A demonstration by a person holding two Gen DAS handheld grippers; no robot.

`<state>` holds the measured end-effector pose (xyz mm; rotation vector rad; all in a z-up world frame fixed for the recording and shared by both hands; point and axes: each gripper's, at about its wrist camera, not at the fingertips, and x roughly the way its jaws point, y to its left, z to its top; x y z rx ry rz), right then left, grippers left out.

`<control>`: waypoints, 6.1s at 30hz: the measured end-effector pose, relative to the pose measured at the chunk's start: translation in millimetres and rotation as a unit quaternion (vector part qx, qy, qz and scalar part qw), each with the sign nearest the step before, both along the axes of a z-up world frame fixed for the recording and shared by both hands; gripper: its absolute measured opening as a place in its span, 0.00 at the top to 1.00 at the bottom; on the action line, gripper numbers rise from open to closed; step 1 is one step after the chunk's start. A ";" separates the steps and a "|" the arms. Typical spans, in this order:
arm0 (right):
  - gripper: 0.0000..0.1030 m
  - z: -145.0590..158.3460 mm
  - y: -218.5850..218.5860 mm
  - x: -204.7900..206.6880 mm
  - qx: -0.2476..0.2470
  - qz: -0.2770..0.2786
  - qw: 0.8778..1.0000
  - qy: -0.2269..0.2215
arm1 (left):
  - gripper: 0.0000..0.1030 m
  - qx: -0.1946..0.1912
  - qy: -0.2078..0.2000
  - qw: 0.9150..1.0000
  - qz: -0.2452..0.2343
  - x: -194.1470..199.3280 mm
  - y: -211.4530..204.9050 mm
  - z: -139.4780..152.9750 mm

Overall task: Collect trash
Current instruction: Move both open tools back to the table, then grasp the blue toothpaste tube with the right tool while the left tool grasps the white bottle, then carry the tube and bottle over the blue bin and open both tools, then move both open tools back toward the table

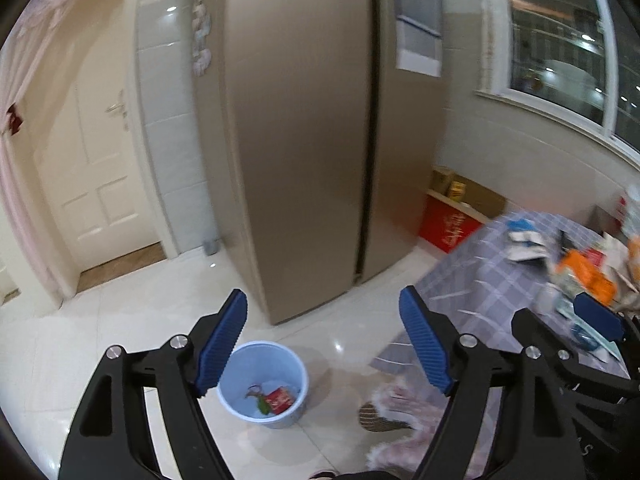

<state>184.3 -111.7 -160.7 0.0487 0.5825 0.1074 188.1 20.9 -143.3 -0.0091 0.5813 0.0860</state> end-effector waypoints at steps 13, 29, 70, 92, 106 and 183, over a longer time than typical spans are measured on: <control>0.22 -15.7 -122.5 -36.2 -0.017 -0.071 0.996 0.047 | 0.25 0.018 0.036 0.993 -0.115 -12.9 -121.5 -21.2; 0.56 -45.1 -112.4 5.6 -0.073 -0.008 0.990 0.124 | 0.25 0.021 0.080 0.987 -0.138 20.7 -130.0 -45.3; 0.86 -30.5 -132.3 24.5 0.006 -0.030 0.996 0.089 | 0.69 -0.013 0.090 0.966 -0.243 73.2 -177.1 -46.4; 0.86 -8.3 48.8 34.4 0.006 0.122 0.990 0.070 | 0.69 -0.059 0.034 0.996 -0.053 20.7 34.6 -20.5; 0.86 -57.9 190.2 82.8 -0.011 0.219 0.969 0.110 | 0.72 -0.098 0.077 0.989 0.078 41.2 172.1 -73.6; 0.45 -49.3 149.6 104.8 0.017 0.142 0.988 0.061 | 0.37 -0.092 0.103 0.987 0.085 87.6 164.7 -78.8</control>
